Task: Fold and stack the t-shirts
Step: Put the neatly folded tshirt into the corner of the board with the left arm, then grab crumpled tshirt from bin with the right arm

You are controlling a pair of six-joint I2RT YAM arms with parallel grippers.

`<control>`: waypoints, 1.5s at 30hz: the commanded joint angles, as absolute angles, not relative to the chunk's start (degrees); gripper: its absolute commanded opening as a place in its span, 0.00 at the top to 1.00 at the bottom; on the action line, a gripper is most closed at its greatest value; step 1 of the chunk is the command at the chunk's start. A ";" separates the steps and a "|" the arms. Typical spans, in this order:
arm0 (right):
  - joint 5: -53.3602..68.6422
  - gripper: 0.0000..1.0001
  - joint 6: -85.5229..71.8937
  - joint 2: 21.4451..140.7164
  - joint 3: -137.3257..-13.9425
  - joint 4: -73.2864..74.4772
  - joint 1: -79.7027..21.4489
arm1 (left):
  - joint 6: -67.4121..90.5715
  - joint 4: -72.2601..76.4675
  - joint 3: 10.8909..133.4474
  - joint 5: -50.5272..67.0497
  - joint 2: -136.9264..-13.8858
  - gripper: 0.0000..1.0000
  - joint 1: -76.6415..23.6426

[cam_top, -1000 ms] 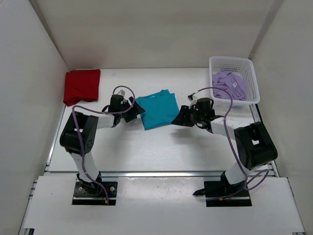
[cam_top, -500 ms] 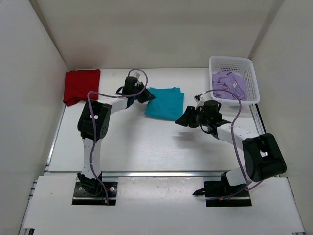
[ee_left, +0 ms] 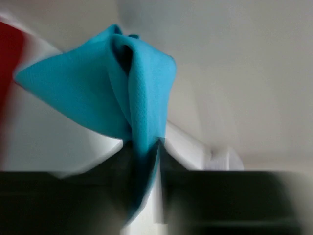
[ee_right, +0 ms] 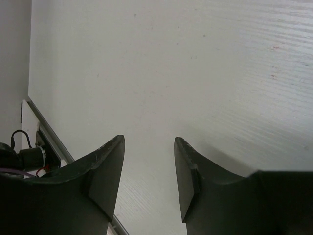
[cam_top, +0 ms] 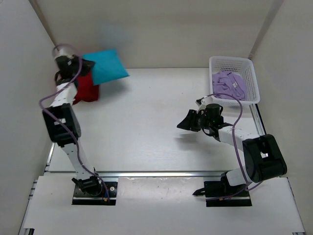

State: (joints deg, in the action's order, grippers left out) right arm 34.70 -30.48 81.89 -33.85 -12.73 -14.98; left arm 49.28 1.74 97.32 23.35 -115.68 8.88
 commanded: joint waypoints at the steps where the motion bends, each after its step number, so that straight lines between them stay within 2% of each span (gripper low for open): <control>1: 36.47 0.57 -29.88 81.20 -33.75 -15.20 -16.43 | 55.00 7.17 83.47 23.56 -109.53 0.52 18.69; 2: 36.65 0.56 -29.88 81.21 -33.75 -15.03 -16.70 | 57.37 10.25 80.62 23.64 -108.82 0.22 20.11; 3: 36.56 0.57 -29.45 81.47 -33.92 -15.12 -17.31 | 57.91 11.50 75.90 24.60 -108.55 0.01 22.22; 13: 33.93 0.58 -29.79 80.51 -34.80 -13.54 -20.56 | 58.53 12.22 56.70 21.19 -99.07 0.01 25.31; 16: 30.87 0.81 -30.06 79.54 -35.94 -12.40 -20.56 | 58.89 14.67 51.00 20.48 -94.85 0.01 23.57; 17: 28.50 0.95 -29.97 79.54 -37.95 -10.65 -20.31 | 58.36 15.20 49.50 19.61 -93.09 0.02 22.34; 18: 26.74 1.00 -29.36 79.63 -39.10 -9.42 -20.91 | 57.32 14.68 49.22 19.25 -92.21 0.02 20.50; 21: 13.32 1.00 -22.96 80.94 -48.31 -0.47 -23.11 | 48.74 10.22 51.05 15.22 -88.33 0.01 6.30; 22: 11.88 1.00 -22.24 81.21 -51.47 -0.09 -22.42 | 47.21 8.11 53.67 13.38 -87.55 0.01 2.76; 23: 11.00 1.00 -22.15 81.65 -55.16 1.39 -21.72 | 43.63 5.82 54.92 9.71 -86.67 0.01 -5.37; 24: 11.51 1.00 -23.45 81.82 -56.50 1.75 -19.62 | 40.72 6.50 55.28 7.67 -86.49 0.05 -11.97; 27: 15.02 1.00 -24.88 83.05 -59.14 -2.45 -10.67 | 39.03 9.13 54.40 7.81 -86.13 0.60 -24.13; 29: 11.54 1.00 -23.74 85.41 -64.13 1.46 -4.95 | 39.46 9.41 52.92 8.52 -86.31 0.79 -28.97; 31: 8.71 0.99 -23.20 89.90 -70.21 7.89 -0.91 | 38.76 9.40 51.43 8.88 -86.13 0.86 -33.73; 32: 7.14 0.92 -22.25 93.22 -73.79 10.96 2.34 | 38.15 10.01 49.41 8.62 -85.52 0.91 -35.14; 33: 6.16 0.87 -21.19 96.04 -76.70 12.73 3.85 | 38.06 9.93 48.09 9.66 -85.69 0.94 -36.55; 35: 5.10 0.70 -20.31 99.92 -80.49 15.02 8.24 | 38.14 10.89 45.88 11.51 -85.43 0.98 -37.70; 37: 4.22 0.61 -18.90 105.35 -85.05 17.13 10.10 | 37.62 10.73 42.38 12.23 -83.59 1.00 -38.76; 41: 5.18 0.54 -16.35 112.75 -91.31 18.81 12.83 | 37.35 12.65 37.18 9.67 -78.49 1.00 -42.01; 42: 5.01 0.53 -16.00 114.68 -92.36 18.81 13.01 | 37.53 12.92 35.87 9.93 -77.27 0.96 -42.62; 43: 5.44 0.53 -15.56 116.35 -94.11 18.90 13.18 | 37.53 13.53 34.82 10.71 -76.39 0.86 -42.80; 45: 6.41 0.49 -15.20 118.29 -94.74 17.84 13.80 | 37.88 14.32 33.41 12.04 -75.85 0.74 -42.01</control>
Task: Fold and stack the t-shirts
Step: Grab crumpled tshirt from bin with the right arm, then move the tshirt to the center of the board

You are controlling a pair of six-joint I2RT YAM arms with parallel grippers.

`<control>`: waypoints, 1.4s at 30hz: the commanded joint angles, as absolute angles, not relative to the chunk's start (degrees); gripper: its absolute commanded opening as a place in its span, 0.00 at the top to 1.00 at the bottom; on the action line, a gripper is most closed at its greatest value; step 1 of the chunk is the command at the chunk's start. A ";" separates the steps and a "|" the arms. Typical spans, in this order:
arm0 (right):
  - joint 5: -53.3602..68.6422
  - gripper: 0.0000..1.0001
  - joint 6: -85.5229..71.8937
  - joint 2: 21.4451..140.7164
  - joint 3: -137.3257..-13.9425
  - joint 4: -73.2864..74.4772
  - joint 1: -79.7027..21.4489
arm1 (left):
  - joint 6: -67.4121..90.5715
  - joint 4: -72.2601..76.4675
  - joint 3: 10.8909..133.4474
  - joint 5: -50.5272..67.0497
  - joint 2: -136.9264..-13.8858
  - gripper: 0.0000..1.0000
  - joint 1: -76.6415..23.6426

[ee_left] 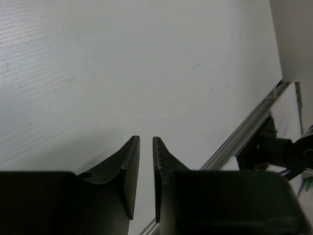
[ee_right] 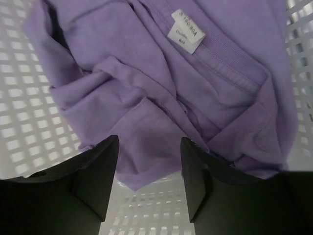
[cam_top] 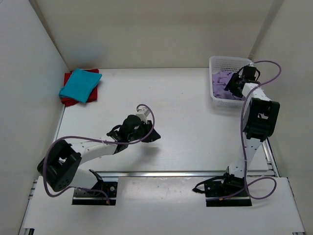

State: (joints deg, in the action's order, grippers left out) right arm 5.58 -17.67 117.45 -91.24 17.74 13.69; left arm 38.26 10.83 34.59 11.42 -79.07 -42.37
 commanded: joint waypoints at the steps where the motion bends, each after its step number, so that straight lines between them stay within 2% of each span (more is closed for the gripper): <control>1: 6.85 0.47 -15.38 119.17 -95.88 17.23 14.58 | 37.88 14.50 32.53 13.17 -75.50 0.71 -41.49; 8: 6.86 0.47 -13.89 129.62 -109.75 23.63 14.24 | 40.52 17.49 29.62 15.73 -77.08 0.71 -39.29; 11: 5.89 0.54 -13.88 132.44 -113.28 24.52 13.80 | 40.61 17.67 30.06 15.82 -77.43 0.73 -38.85; 12: 6.32 0.59 -13.89 133.50 -114.34 24.70 13.80 | 40.87 17.67 29.97 16.17 -77.78 0.73 -37.89; 14: 7.20 0.84 -14.93 134.81 -116.09 25.83 13.62 | 40.96 17.75 29.89 16.17 -77.87 0.73 -37.71; 16: 7.21 1.00 -14.76 134.13 -117.16 26.19 13.36 | 41.48 17.75 30.06 16.00 -77.96 0.75 -37.53; 23: 5.10 1.00 -12.93 119.82 -114.44 23.91 10.64 | 42.89 18.19 30.76 16.97 -79.01 0.68 -36.56; 28: 10.35 1.00 -13.18 98.23 -103.83 14.61 6.95 | 44.99 18.72 30.50 18.54 -78.31 0.62 -34.46; 31: 14.75 1.00 -13.45 88.45 -101.07 9.85 2.12 | 46.05 18.02 30.24 19.33 -77.17 0.60 -32.18; 34: 15.20 1.00 -9.78 82.02 -103.35 7.83 -9.88 | 48.34 18.37 29.45 21.96 -76.21 0.58 -28.23; 37: 16.34 1.00 -6.60 79.72 -107.73 5.37 -19.57 | 50.53 18.98 27.70 24.16 -74.28 0.57 -23.84; 41: 20.31 1.00 -5.02 86.03 -123.45 12.11 -24.25 | 52.82 19.34 23.48 26.01 -69.80 0.54 -16.28; 42: 20.56 1.00 -5.36 87.61 -124.27 13.78 -24.34 | 53.52 19.51 22.68 26.89 -68.83 0.54 -14.26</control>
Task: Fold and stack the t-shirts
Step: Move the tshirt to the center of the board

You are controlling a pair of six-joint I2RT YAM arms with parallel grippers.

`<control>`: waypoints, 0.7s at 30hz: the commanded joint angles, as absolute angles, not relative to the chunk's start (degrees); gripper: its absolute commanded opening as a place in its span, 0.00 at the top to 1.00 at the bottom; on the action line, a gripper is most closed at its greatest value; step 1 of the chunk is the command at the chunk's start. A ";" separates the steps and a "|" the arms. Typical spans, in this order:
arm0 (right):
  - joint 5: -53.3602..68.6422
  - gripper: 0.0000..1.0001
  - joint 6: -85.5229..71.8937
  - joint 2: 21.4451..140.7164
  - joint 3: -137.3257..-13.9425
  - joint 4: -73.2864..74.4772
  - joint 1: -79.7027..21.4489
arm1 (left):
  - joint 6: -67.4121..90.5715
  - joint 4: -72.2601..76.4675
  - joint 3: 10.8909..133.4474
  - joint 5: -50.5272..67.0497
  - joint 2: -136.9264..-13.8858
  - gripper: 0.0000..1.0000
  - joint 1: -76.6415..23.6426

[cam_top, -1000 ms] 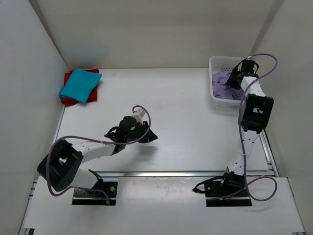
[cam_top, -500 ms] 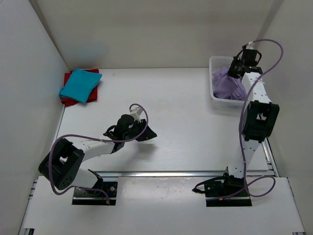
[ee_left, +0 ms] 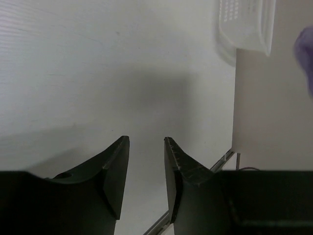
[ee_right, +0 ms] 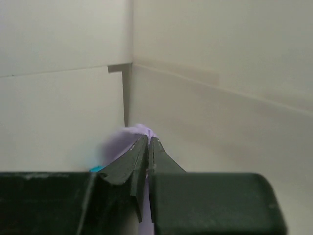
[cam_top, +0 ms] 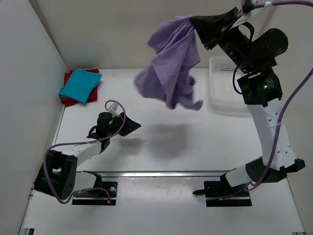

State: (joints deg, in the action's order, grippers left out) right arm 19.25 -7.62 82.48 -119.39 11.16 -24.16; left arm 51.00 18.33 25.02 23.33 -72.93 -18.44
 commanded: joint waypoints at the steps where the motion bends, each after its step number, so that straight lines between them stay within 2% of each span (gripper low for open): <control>1: 21.09 1.00 -6.14 88.06 -125.32 14.41 -23.30 | 53.61 19.95 21.63 27.16 -67.25 0.53 -13.11; 3: 24.59 1.00 -9.83 88.16 -120.35 12.06 -20.32 | 53.97 19.34 20.22 28.65 -65.05 0.51 -8.55; 9: 32.95 0.99 -22.05 84.19 -80.74 -8.93 -15.74 | 53.79 18.45 17.41 30.41 -62.84 0.51 -2.90; 12: 34.63 1.00 -25.83 88.31 -72.44 -15.62 -14.24 | 54.93 19.86 16.26 29.10 -64.42 0.51 -2.37; 14: 34.19 1.00 -26.54 93.57 -73.99 -14.69 -13.19 | 55.37 20.39 16.52 28.57 -65.56 0.52 -1.67; 16: 33.66 1.00 -25.84 99.91 -80.57 -10.82 -11.96 | 55.46 20.13 17.40 27.16 -65.74 0.51 -1.23; 19: 30.51 0.99 -23.21 113.42 -97.25 4.76 -10.64 | 54.59 19.25 18.72 25.49 -65.65 0.50 -0.09; 20: 30.76 0.92 -21.81 115.38 -104.78 7.79 -10.98 | 54.32 18.81 19.07 25.58 -65.13 0.51 -0.09; 21: 30.15 0.80 -19.88 117.05 -109.38 12.78 -10.90 | 52.40 16.98 20.12 25.05 -64.43 0.50 1.65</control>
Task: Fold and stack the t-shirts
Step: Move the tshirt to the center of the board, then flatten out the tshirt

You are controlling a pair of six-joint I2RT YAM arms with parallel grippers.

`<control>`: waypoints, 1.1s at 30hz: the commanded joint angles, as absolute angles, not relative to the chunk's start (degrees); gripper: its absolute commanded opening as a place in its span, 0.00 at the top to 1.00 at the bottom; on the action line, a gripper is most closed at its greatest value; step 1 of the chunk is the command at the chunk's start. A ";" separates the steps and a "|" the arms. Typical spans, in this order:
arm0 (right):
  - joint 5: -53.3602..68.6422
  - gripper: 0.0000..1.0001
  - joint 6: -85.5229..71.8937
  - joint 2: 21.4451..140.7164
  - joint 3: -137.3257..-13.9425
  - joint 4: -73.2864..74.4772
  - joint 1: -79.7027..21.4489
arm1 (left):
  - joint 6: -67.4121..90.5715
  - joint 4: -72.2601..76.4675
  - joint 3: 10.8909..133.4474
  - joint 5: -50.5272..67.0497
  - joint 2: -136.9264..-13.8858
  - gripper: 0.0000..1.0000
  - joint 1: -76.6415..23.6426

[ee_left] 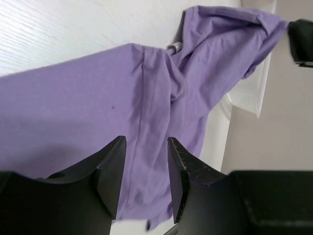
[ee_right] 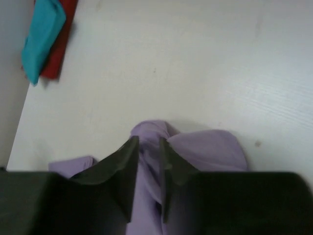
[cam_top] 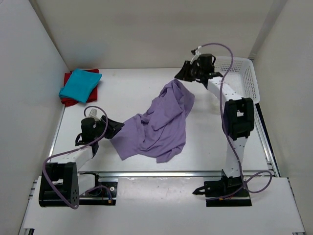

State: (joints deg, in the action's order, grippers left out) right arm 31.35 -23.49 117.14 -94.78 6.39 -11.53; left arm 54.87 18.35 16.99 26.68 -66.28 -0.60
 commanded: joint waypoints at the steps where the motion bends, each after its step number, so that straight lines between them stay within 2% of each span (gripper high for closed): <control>1: 27.62 0.74 -18.91 117.07 -110.90 15.44 -11.51 | 51.95 15.57 21.26 24.00 -63.90 0.49 1.50; 2: 26.03 0.62 -17.42 116.11 -110.31 15.99 -12.30 | 49.51 13.47 21.97 23.30 -63.72 0.50 1.06; 4: 19.11 0.50 -15.83 109.72 -100.52 13.64 -14.32 | 46.95 11.00 22.94 20.75 -63.90 0.50 -1.82; 5: 16.81 0.47 -16.26 107.51 -96.72 9.97 -15.20 | 46.32 10.38 22.94 19.44 -63.90 0.50 -3.24; 7: 18.10 0.48 -20.63 99.01 -79.55 2.42 -15.30 | 45.01 8.88 21.89 17.94 -63.98 0.50 -5.00; 8: 20.19 0.59 -22.48 94.88 -75.80 -2.85 -15.55 | 45.17 9.14 21.36 17.23 -63.90 0.49 -5.79; 10: 21.35 0.86 -24.61 90.99 -62.72 -7.01 -18.26 | 43.60 8.27 21.27 16.36 -63.81 0.49 -6.85; 12: 19.70 1.00 -23.91 88.34 -56.88 -5.98 -21.34 | 40.97 4.15 22.50 13.72 -63.81 0.48 -8.34; 15: 16.62 1.00 -23.38 83.24 -48.00 -5.97 -25.12 | 40.34 3.86 22.94 10.11 -62.67 0.46 -11.33; 17: 17.92 0.99 -22.51 80.69 -44.66 -6.50 -27.76 | 42.01 6.14 22.07 12.03 -62.84 0.49 -11.34; 19: 18.98 0.92 -21.54 81.12 -45.34 -6.59 -32.58 | 43.50 7.82 23.37 14.40 -63.54 0.50 -10.47; 23: 17.41 0.84 -16.71 89.97 -54.72 -3.36 -43.04 | 41.14 2.30 35.56 20.90 -67.14 0.49 -8.71; 27: 16.53 0.66 -12.58 99.99 -65.79 -3.35 -48.86 | 45.06 2.01 44.45 33.98 -68.82 0.49 -0.11; 29: 14.95 0.55 -11.08 104.73 -71.59 -2.90 -51.93 | 47.45 2.81 47.71 36.12 -67.42 0.49 4.56; 33: 12.40 0.47 -8.36 116.09 -85.13 -0.26 -55.54 | 59.20 13.15 48.61 40.34 -63.03 0.49 13.70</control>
